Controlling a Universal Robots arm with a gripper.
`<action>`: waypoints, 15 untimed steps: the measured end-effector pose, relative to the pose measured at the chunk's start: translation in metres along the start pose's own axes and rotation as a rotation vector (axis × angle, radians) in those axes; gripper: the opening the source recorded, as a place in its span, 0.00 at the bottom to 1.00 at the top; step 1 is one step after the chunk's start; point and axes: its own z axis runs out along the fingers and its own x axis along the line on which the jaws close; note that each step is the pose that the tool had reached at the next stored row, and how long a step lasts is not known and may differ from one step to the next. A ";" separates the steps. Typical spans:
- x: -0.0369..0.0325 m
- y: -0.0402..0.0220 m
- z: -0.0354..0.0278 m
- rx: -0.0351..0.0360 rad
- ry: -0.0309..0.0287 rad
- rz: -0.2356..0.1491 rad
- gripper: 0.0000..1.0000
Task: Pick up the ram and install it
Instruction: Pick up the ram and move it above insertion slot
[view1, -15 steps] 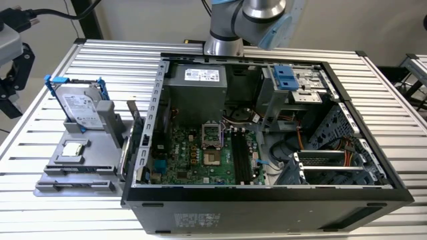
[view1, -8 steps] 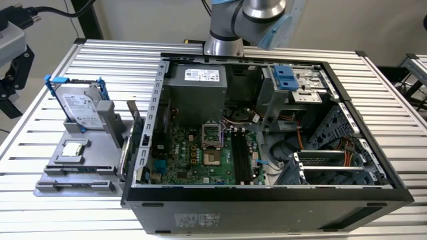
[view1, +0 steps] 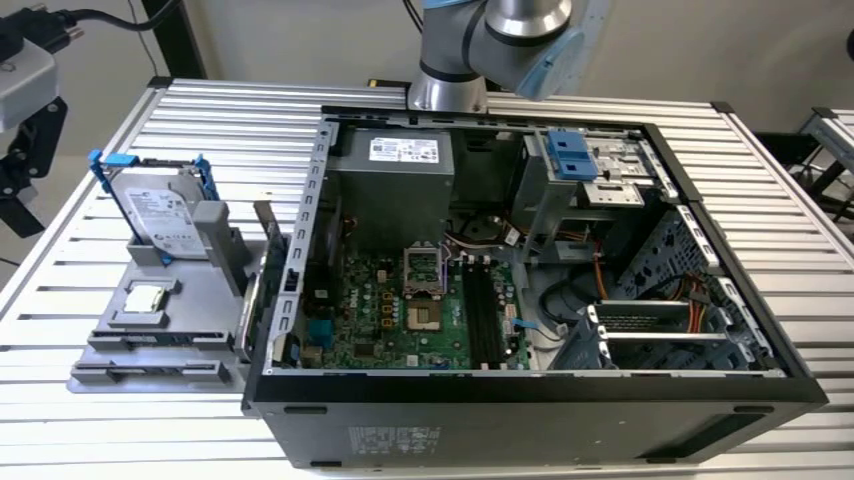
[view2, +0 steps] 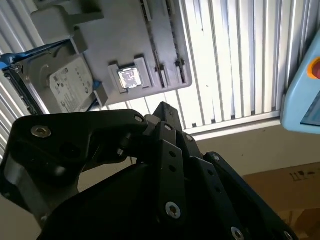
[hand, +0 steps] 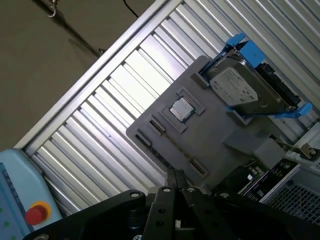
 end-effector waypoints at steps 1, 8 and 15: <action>0.0000 0.0000 0.0000 -0.0002 0.0003 -0.007 0.00; 0.0000 0.0000 0.0000 -0.0011 0.0026 -0.053 0.00; 0.0000 0.0000 0.0000 -0.0019 0.0048 -0.098 0.00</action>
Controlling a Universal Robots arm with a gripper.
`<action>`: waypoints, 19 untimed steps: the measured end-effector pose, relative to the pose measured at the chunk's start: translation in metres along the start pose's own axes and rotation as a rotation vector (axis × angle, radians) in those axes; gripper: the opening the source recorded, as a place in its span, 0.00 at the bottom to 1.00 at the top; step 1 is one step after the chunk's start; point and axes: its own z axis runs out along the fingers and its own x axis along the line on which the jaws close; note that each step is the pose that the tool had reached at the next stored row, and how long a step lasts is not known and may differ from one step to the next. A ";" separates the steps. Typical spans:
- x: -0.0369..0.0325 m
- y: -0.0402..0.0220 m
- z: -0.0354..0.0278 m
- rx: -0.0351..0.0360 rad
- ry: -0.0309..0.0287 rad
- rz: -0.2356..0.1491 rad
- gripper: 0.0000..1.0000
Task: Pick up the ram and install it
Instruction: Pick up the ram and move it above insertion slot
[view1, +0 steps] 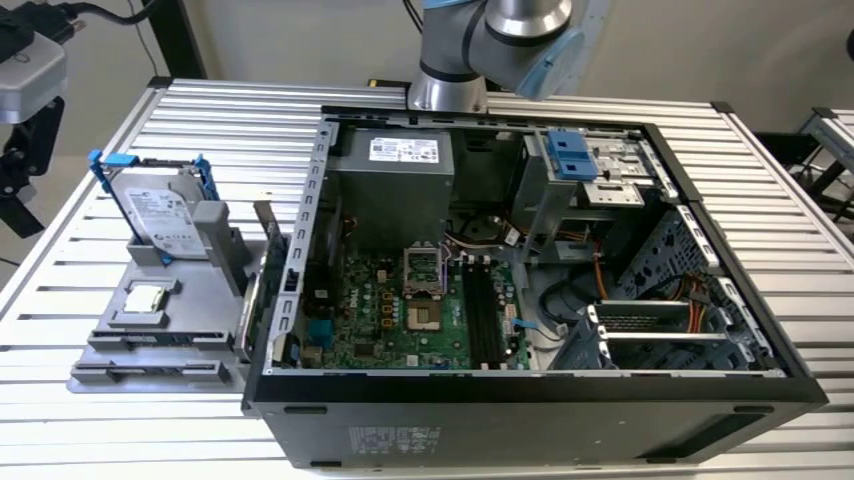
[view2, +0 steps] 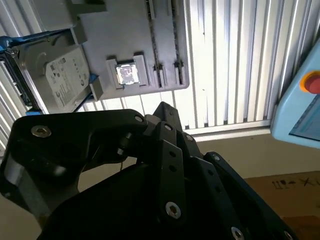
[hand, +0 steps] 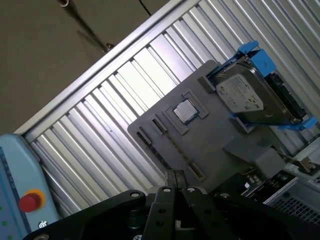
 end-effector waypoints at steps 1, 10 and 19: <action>0.0000 0.0000 0.0000 -0.0001 0.0002 -0.005 0.00; 0.0000 0.0000 0.0000 -0.0013 0.0031 -0.064 0.00; 0.0000 0.0000 0.0000 -0.0025 0.0062 -0.127 0.00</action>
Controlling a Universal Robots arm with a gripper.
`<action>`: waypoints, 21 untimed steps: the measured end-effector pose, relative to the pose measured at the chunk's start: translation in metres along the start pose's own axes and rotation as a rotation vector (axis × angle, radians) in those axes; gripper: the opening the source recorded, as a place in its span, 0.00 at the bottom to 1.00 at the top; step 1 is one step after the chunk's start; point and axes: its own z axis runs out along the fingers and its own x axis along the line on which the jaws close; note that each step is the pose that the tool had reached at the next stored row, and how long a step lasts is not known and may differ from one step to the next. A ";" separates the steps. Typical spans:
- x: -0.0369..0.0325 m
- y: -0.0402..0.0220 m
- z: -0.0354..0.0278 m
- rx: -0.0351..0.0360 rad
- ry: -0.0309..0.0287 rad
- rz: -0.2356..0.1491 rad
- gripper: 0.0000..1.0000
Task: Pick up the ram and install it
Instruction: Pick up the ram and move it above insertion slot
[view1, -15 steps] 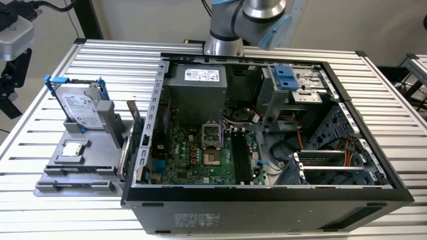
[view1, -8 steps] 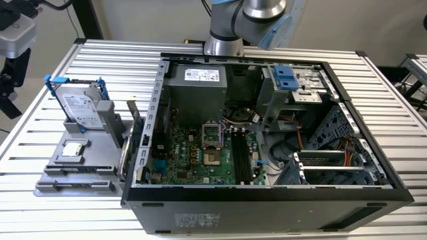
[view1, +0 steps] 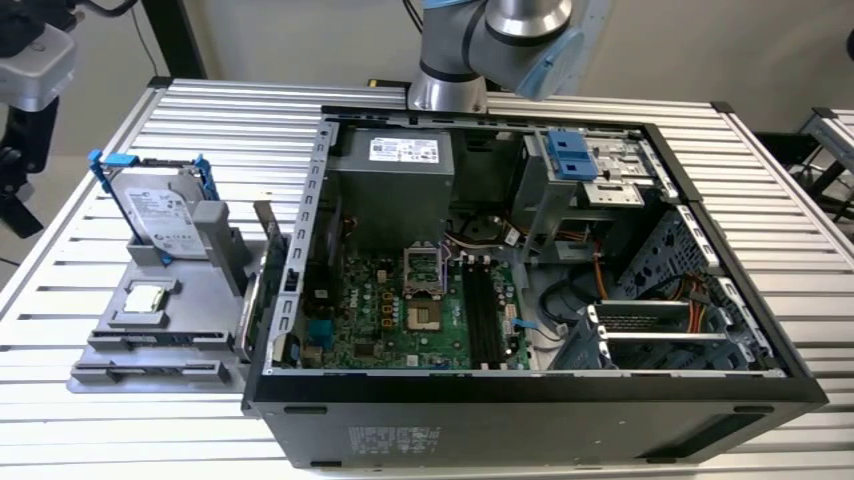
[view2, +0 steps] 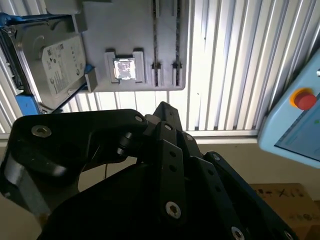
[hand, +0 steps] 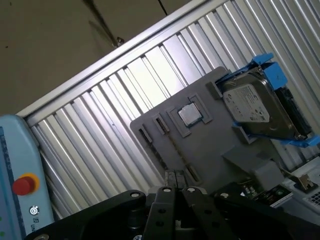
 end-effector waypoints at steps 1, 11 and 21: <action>0.0000 0.0000 0.0000 -0.0002 0.0004 -0.009 0.00; 0.0000 -0.0001 0.0000 -0.0019 0.0068 -0.151 0.00; 0.0000 -0.0001 0.0017 0.0247 -0.0027 -0.298 0.00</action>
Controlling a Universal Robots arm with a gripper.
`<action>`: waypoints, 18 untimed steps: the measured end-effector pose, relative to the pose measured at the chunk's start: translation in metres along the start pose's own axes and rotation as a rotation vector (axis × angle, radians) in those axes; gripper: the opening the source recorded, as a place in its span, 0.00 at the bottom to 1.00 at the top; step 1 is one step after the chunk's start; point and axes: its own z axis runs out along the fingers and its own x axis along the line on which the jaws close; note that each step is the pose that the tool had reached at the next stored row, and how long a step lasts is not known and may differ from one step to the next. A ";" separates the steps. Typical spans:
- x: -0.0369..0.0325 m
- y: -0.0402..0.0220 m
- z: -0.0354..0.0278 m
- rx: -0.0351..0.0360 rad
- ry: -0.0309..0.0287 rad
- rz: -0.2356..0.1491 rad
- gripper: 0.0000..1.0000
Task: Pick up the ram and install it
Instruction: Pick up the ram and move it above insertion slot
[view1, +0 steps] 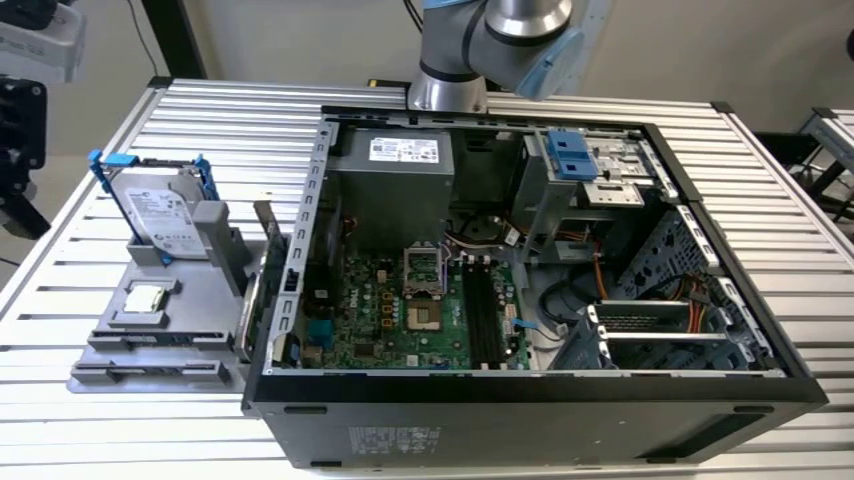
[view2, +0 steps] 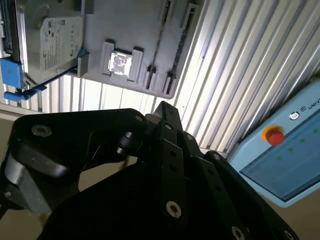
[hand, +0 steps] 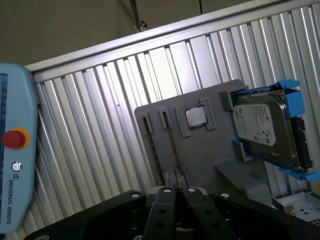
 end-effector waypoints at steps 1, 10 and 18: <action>0.0000 0.0000 0.0003 0.0004 0.0001 -0.018 0.00; 0.0001 0.0000 0.0025 0.0029 0.0005 -0.178 0.00; 0.0001 -0.0001 0.0037 0.0031 0.0008 -0.280 0.00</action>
